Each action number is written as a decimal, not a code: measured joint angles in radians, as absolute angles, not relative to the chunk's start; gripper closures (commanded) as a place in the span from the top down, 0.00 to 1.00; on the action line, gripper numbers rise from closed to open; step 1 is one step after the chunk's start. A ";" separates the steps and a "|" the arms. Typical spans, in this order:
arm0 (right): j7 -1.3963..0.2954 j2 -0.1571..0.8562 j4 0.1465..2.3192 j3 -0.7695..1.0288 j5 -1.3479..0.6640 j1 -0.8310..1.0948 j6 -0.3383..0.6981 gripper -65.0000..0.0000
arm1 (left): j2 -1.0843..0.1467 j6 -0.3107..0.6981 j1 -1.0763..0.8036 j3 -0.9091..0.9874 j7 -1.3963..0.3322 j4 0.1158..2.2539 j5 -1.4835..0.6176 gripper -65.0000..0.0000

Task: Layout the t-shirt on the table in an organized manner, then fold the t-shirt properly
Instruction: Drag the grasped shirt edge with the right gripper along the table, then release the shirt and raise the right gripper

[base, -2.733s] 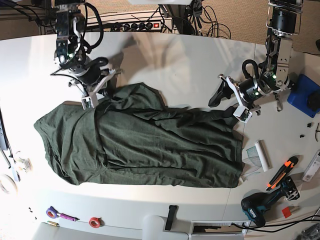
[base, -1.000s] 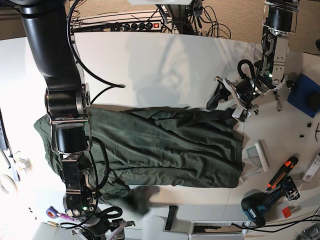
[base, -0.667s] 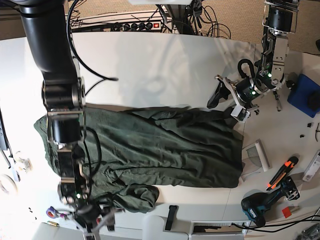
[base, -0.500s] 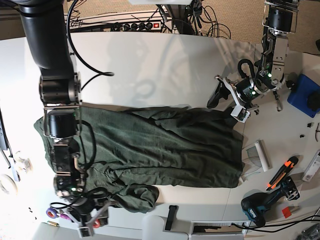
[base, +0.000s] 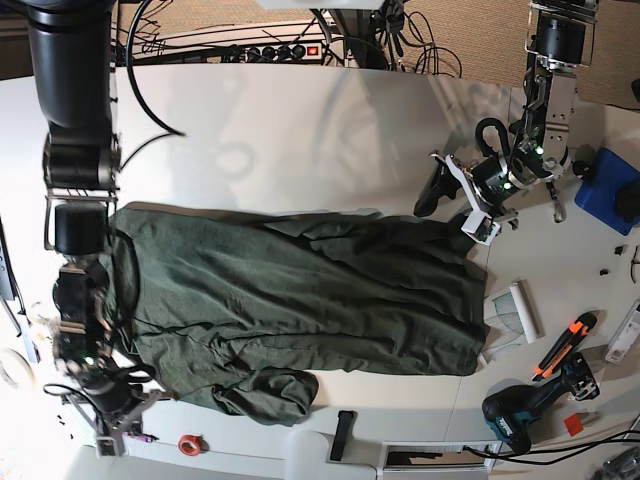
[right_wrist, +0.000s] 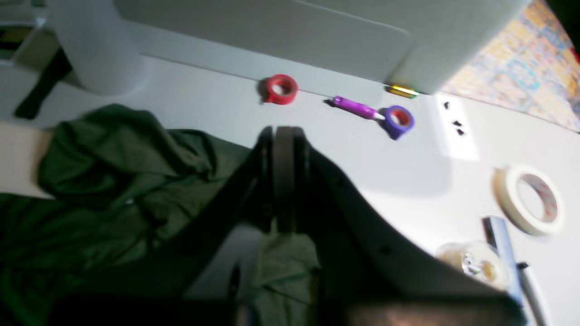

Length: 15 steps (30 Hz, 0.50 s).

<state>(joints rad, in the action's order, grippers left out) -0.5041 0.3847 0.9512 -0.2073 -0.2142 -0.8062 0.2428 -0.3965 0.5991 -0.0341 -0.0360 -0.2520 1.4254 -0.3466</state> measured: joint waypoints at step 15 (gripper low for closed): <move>-0.512 0.415 1.542 0.067 -0.210 -0.324 0.292 0.00 | -0.397 0.599 -0.036 -0.036 -0.253 1.425 -0.347 0.53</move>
